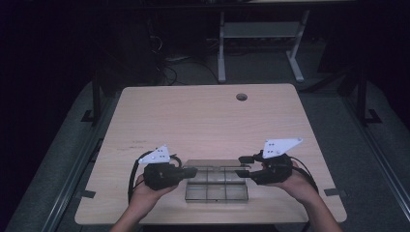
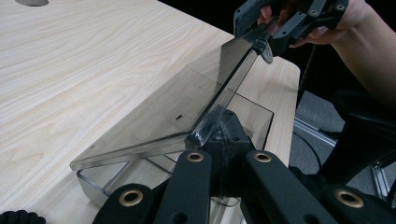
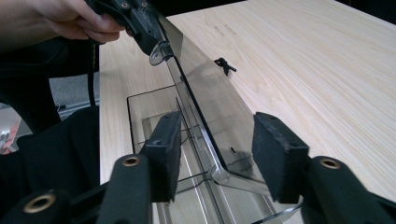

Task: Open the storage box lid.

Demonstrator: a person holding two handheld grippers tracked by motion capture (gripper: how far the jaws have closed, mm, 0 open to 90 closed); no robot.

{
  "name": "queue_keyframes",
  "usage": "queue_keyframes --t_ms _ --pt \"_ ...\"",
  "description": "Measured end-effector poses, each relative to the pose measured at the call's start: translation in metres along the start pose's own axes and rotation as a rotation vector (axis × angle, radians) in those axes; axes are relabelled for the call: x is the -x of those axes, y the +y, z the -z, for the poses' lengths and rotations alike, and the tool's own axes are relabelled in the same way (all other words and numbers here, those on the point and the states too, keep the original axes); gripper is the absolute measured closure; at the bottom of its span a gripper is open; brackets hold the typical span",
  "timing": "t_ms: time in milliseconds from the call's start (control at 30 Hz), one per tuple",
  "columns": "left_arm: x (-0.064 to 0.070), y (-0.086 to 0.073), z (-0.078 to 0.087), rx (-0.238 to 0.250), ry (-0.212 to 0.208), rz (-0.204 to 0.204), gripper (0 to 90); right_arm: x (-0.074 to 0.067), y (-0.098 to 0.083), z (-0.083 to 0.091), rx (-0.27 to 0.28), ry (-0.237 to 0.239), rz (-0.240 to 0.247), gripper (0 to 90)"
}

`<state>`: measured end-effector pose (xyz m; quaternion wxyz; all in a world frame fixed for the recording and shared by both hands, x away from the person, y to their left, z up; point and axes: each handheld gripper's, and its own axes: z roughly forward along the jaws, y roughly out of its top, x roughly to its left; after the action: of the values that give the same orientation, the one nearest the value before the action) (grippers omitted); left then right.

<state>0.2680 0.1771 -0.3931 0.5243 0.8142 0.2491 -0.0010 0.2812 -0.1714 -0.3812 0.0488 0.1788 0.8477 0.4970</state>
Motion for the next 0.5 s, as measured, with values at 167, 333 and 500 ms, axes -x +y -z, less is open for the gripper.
queue_keyframes --t_ms 167,333,500 --pt "0.0 -0.002 0.001 -0.006 -0.001 0.005 90.0 -0.001 0.0 -0.001 -0.004 -0.008 0.011 57.5" --pt "-0.001 -0.006 0.006 -0.016 0.004 0.016 89.8 -0.001 -0.001 -0.001 -0.001 -0.006 0.017 57.5" --pt "-0.001 -0.011 0.016 -0.042 0.024 0.019 83.3 0.0 -0.001 -0.001 0.007 -0.004 0.009 57.5"
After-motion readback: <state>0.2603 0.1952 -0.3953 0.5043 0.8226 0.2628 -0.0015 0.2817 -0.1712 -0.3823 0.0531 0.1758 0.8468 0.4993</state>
